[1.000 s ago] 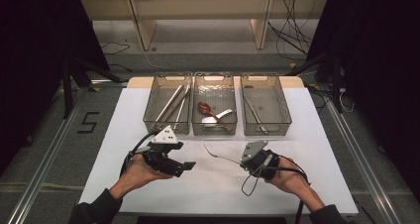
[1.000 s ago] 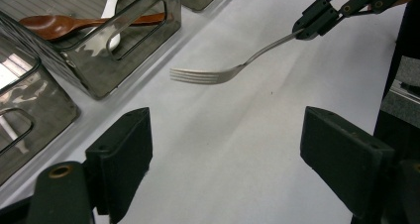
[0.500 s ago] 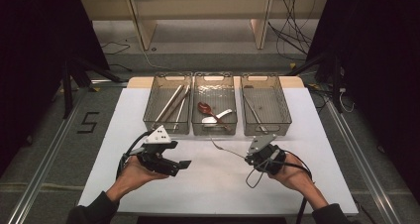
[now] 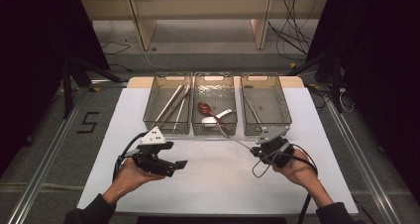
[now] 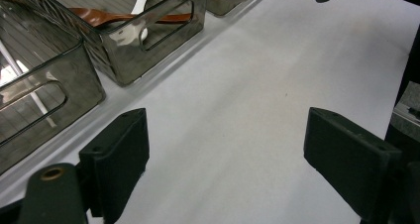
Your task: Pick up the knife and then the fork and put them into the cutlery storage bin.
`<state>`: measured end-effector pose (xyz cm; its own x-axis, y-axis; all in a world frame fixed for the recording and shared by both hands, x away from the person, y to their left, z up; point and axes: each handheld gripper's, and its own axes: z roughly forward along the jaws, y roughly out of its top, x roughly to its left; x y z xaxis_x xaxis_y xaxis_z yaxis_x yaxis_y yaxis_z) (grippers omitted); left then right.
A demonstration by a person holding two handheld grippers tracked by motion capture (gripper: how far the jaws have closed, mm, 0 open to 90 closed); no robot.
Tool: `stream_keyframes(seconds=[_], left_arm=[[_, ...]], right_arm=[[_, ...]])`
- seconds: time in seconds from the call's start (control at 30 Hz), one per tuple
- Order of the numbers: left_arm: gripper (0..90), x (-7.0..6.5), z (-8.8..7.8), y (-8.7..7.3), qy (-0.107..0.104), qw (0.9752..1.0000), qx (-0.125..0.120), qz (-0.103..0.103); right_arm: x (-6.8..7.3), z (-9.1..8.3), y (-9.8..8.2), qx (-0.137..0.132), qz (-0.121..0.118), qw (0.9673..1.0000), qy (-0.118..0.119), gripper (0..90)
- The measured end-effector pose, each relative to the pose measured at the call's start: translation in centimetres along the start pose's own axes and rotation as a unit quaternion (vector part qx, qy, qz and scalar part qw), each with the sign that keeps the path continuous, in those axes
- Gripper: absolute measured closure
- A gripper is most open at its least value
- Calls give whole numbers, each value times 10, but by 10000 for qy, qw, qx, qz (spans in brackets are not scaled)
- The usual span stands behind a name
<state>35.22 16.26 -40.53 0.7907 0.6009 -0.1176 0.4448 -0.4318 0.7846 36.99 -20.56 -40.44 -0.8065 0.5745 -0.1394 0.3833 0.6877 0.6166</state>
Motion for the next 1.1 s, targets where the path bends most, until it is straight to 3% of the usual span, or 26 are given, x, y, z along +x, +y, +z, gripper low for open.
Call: stream_keyframes(seconds=[0.23, 0.73, 1.1], left_arm=[[168, 1, -3, -2, 41, 10000, -44, -39], [166, 2, -7, -5, 88, 9998, -132, -94], [166, 4, -8, -6, 108, 9997, -196, -118]], right_arm=[[-13, -4, 1, -90, 183, 9997, -137, 877], [-27, -5, 5, -159, 393, 9988, -230, 877], [-56, -1, 12, -250, 756, 9956, -490, 876]])
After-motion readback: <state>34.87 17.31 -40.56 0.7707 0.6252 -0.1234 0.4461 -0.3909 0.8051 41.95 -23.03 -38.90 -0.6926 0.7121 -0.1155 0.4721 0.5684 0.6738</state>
